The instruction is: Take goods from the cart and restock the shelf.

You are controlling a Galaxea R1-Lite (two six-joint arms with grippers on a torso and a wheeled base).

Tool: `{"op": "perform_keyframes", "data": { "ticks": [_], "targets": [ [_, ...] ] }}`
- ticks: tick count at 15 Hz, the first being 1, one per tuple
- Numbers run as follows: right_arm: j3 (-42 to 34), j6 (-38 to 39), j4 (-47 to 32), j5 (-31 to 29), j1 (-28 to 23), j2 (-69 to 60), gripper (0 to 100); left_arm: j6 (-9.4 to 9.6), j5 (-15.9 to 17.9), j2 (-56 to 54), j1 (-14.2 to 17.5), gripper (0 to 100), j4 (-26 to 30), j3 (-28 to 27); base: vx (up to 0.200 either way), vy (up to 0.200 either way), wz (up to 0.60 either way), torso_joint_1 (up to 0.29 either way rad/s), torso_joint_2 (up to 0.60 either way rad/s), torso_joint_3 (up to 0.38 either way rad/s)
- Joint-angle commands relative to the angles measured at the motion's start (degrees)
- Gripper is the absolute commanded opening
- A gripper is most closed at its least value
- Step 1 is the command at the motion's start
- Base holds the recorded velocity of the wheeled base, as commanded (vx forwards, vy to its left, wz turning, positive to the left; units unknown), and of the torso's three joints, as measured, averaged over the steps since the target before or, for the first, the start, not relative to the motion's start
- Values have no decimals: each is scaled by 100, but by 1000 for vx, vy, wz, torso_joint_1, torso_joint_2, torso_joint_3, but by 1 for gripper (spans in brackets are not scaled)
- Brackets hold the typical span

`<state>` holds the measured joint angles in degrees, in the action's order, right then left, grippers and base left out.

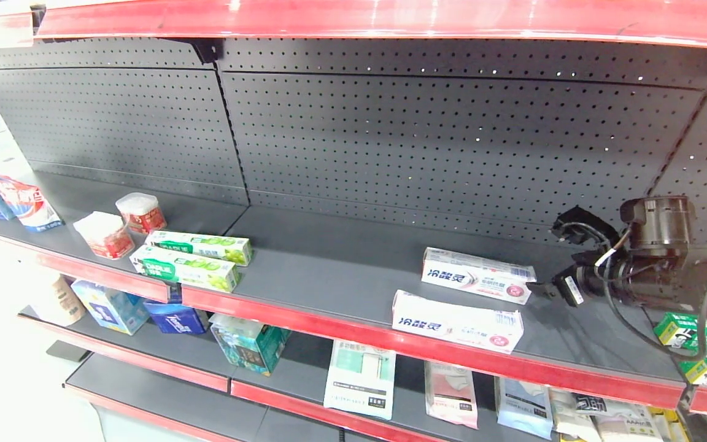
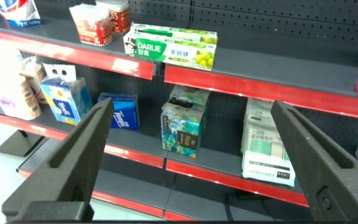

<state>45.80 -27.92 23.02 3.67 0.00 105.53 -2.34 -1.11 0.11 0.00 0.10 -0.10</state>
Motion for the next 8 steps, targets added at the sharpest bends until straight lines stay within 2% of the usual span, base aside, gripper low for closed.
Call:
{"op": "perform_keyframes", "data": {
  "ticks": [1, 8],
  "targets": [
    [-18, -3, 1, 2, 9, 108, 100, -3, -3, -2, 0, 100, -1, 1, 0, 0, 0, 0, 0, 0],
    [52, 6, 10, -121, -18, 213, 100, -3, -3, -2, 0, 100, -1, 1, 0, 0, 0, 0, 0, 0]
  ]
}}
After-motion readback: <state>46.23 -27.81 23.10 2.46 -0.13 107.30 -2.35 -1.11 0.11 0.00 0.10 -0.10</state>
